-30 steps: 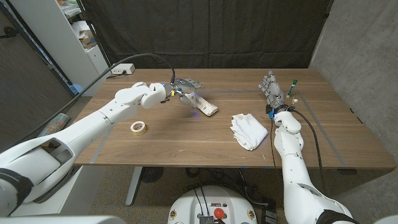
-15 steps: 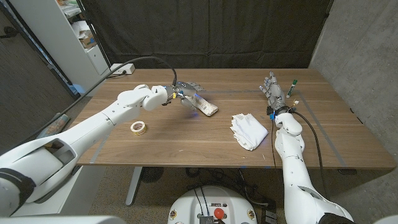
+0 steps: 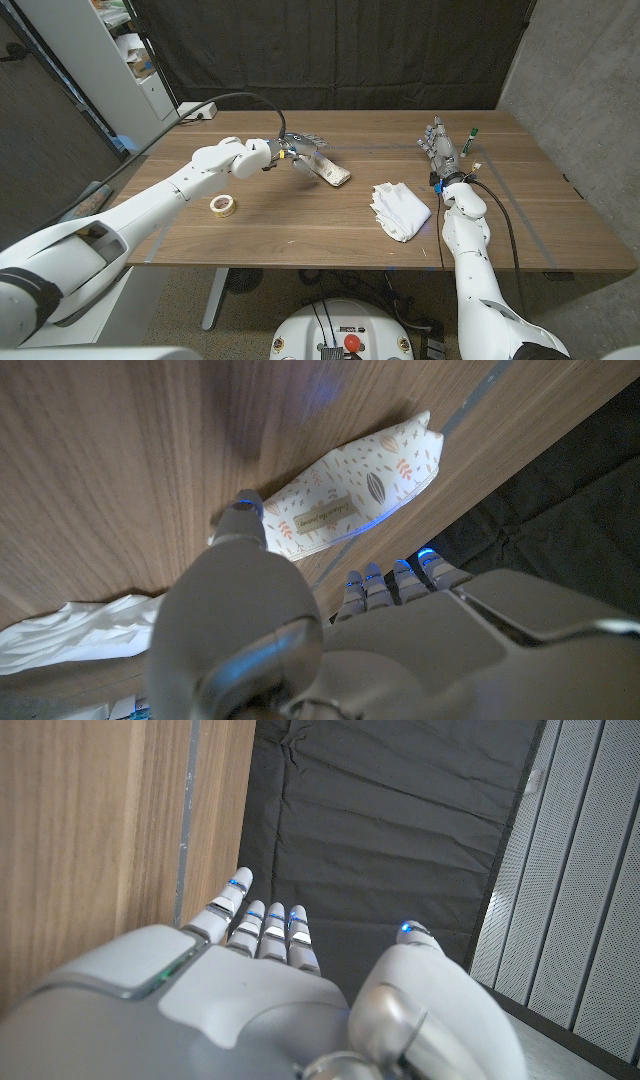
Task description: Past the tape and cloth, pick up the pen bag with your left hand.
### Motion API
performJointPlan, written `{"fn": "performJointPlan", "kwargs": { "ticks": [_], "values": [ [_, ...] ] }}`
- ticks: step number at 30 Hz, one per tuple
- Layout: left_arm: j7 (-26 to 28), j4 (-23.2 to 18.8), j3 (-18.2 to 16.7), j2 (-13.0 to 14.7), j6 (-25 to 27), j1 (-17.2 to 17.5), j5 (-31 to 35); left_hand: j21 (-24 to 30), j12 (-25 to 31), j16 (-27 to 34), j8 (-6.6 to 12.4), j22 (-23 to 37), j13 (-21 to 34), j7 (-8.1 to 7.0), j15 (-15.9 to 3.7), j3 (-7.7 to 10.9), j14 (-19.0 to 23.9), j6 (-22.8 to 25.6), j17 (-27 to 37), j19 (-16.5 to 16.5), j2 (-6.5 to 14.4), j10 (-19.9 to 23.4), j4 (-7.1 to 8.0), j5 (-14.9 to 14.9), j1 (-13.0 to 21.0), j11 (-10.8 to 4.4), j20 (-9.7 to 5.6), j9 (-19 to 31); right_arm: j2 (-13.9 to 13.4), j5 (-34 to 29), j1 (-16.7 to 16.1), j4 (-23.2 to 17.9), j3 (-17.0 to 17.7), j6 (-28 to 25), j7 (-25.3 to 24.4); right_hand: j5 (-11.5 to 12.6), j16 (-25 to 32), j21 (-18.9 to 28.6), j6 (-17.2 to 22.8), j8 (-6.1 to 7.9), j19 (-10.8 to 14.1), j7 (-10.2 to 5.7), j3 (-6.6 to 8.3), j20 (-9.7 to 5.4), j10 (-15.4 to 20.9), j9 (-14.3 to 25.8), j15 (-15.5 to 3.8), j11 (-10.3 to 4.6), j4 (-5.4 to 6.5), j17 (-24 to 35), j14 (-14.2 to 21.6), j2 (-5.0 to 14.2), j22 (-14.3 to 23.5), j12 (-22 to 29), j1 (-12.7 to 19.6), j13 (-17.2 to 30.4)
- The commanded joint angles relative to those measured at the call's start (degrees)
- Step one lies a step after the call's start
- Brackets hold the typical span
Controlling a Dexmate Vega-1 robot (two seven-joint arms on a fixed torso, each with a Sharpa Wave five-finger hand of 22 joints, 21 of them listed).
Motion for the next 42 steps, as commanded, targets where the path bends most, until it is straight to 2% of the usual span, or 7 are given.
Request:
{"fn": "performJointPlan", "kwargs": {
  "ticks": [1, 24, 42],
  "values": [
    [0.25, 1.2, 0.84, -0.83, -0.11, -0.6, -0.34, -0.05, -0.2, -0.14, -0.15, 0.08, 0.15, -0.03, -0.03, -0.34, 0.29, 0.18, 0.17, 0.02, 0.1, 0.09, 0.04, 0.31, 0.65, -0.31, -0.01, 0.12, -0.31, 0.03, 0.45, 0.45, 0.13, 0.22, 0.28, 0.6, 0.12, -0.17, 0.5, 0.13, 0.55, -0.03, -0.17, -0.29, 0.61, 0.02, -0.13, 0.13, -0.19, 0.09, 0.55, -0.08, 0.19, 0.06, 0.57, 0.0],
    [1.23, 3.59, 2.13, -2.18, 0.25, -1.4, -0.89, -0.07, -0.27, -0.16, -0.16, 0.08, 0.17, 0.04, -0.12, -0.57, 0.28, 0.43, 0.16, 0.02, 0.44, 0.14, 0.17, 0.42, 1.01, -0.4, -0.07, 0.13, -0.48, 0.12, -0.06, -0.98, -0.12, -0.42, 0.79, 0.66, 0.14, -0.64, 0.55, 0.14, 0.82, -0.04, -0.32, -0.26, 0.74, 0.02, -0.01, 0.28, -0.23, 0.07, 0.73, 0.0, 0.21, 0.06, 0.56, 0.01],
    [3.11, 5.39, 3.04, -3.25, 0.85, -1.73, -1.12, -0.07, -0.22, -0.15, -0.07, 0.09, 0.18, 0.16, -0.13, -0.79, 0.38, 0.91, 0.16, 0.03, 0.75, 0.45, 0.29, 0.49, 1.32, -0.53, -0.06, 0.14, -0.91, 0.2, 0.09, -0.62, 0.09, -0.76, 1.17, 0.69, 0.1, -0.99, 0.64, 0.16, 0.95, -0.07, -0.44, -0.26, 0.77, 0.02, 0.01, 0.25, -0.25, 0.06, 0.73, 0.06, 0.21, 0.05, 0.53, 0.01]
  ]
}}
